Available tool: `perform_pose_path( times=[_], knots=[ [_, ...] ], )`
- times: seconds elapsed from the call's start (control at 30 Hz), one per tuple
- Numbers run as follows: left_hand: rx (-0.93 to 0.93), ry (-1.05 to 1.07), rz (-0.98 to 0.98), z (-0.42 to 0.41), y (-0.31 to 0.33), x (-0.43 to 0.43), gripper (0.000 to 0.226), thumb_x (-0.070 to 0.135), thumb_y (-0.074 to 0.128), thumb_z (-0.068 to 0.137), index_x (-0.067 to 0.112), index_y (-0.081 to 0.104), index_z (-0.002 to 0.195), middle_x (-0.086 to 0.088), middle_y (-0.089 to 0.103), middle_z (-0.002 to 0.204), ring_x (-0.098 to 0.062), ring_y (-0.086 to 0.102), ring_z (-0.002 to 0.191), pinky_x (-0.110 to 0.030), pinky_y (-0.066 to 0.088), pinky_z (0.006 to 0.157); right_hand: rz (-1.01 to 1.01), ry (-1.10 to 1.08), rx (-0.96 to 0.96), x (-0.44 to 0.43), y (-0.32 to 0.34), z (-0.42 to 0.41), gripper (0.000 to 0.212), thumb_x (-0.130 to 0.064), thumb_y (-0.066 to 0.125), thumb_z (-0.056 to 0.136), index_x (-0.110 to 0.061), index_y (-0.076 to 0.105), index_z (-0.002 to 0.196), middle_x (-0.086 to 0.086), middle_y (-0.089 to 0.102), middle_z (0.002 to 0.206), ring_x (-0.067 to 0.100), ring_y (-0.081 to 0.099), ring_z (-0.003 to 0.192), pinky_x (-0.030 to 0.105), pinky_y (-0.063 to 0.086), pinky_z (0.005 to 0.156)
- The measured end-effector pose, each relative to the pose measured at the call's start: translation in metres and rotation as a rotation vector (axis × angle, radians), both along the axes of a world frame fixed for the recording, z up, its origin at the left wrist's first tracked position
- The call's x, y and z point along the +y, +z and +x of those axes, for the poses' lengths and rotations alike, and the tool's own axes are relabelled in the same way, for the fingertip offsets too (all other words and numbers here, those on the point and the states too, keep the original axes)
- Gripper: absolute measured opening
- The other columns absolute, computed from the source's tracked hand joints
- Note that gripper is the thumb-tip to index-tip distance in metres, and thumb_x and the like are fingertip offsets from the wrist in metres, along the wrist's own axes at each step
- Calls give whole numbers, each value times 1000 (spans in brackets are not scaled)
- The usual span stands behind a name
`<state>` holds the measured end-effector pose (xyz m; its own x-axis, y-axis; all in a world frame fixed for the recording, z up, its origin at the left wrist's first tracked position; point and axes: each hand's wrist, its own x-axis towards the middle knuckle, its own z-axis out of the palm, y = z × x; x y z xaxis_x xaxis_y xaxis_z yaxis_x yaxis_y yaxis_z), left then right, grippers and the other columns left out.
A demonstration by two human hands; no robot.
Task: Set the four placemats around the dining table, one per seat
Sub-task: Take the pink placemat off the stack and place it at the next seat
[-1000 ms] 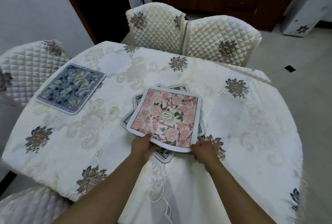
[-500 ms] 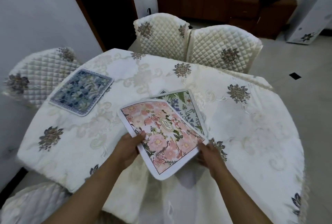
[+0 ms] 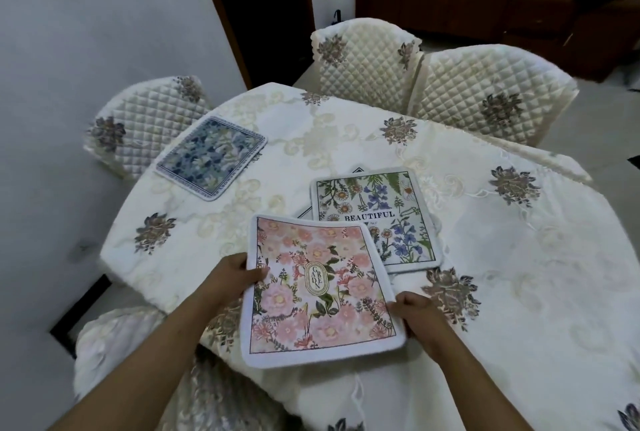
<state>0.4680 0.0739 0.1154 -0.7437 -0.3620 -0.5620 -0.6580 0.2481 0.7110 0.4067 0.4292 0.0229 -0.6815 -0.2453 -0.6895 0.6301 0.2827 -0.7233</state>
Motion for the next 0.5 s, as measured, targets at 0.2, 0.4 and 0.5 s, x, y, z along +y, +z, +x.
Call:
perform_pose_path(
  times=[0.2,0.4,0.5],
  knots=[
    [100,110,-105,17,-3,-32,22,29,78,79,9,69,79,-11,71,71,-18,59,53,-28,46,50,-4,54,39,-29,10,37,30,-12,70,83,-15,47,66,5,39,55,13,27,45,21,19,45],
    [239,95,-110,46,-5,-89,24,31,83,73,13,67,69,3,65,54,-3,52,44,-20,39,45,68,32,154,-81,27,115,36,-16,74,81,-17,44,61,2,38,53,10,31,43,18,26,40],
    [269,39,-75,68,-3,-121,27,29,81,76,13,63,65,6,60,48,-2,45,40,-12,33,40,116,-11,197,-118,36,163,40,-14,76,80,-15,42,59,-2,41,50,9,32,42,20,27,44]
  ],
)
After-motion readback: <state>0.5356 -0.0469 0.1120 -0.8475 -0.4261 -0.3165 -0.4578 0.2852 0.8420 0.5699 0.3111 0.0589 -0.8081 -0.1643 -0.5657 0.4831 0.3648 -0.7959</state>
